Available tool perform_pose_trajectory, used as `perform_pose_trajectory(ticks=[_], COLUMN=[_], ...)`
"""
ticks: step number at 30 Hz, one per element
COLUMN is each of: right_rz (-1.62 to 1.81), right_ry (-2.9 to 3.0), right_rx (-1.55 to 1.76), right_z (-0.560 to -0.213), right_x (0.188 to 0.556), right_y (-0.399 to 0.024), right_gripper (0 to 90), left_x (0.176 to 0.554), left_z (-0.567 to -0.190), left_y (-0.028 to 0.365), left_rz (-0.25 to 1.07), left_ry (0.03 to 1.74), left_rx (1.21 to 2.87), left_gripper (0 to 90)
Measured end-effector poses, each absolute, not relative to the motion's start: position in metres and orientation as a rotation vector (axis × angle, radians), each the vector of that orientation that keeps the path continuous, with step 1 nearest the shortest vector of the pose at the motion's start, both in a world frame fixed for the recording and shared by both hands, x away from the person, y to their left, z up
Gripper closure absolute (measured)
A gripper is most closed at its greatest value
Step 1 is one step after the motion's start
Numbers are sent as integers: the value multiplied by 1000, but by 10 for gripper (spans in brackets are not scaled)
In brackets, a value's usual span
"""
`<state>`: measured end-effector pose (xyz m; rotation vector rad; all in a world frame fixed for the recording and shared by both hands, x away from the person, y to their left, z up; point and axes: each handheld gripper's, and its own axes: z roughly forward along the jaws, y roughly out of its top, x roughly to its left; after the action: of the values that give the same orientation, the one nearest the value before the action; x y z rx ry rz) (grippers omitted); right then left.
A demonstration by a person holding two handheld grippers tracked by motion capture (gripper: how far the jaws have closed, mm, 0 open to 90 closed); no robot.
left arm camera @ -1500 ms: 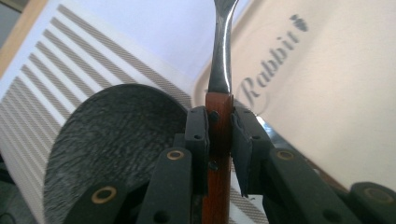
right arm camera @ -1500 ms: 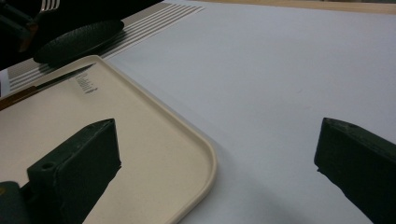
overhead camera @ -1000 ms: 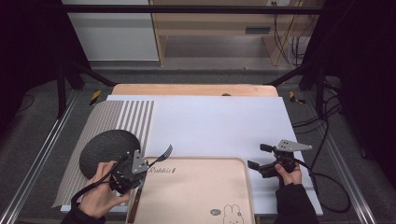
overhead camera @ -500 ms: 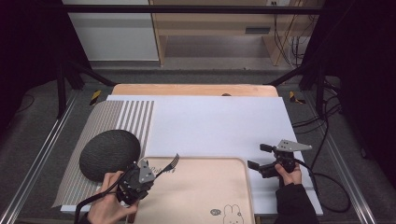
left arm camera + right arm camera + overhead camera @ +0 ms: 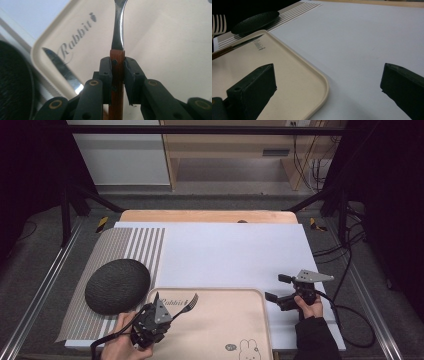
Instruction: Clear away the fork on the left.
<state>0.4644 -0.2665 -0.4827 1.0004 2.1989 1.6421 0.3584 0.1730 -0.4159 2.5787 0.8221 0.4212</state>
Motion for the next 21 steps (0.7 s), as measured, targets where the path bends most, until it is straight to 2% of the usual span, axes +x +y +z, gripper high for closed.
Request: perform_pose_trajectory(ticks=[21], right_rz=[1634], right_ry=[2204], right_rx=[998], right_z=[-483], right_x=[465], right_y=[-266], right_gripper=[4], left_x=[359], left_z=[-446], left_y=[155], left_rz=[314], left_ry=[838], left_rx=[2704], left_gripper=[769])
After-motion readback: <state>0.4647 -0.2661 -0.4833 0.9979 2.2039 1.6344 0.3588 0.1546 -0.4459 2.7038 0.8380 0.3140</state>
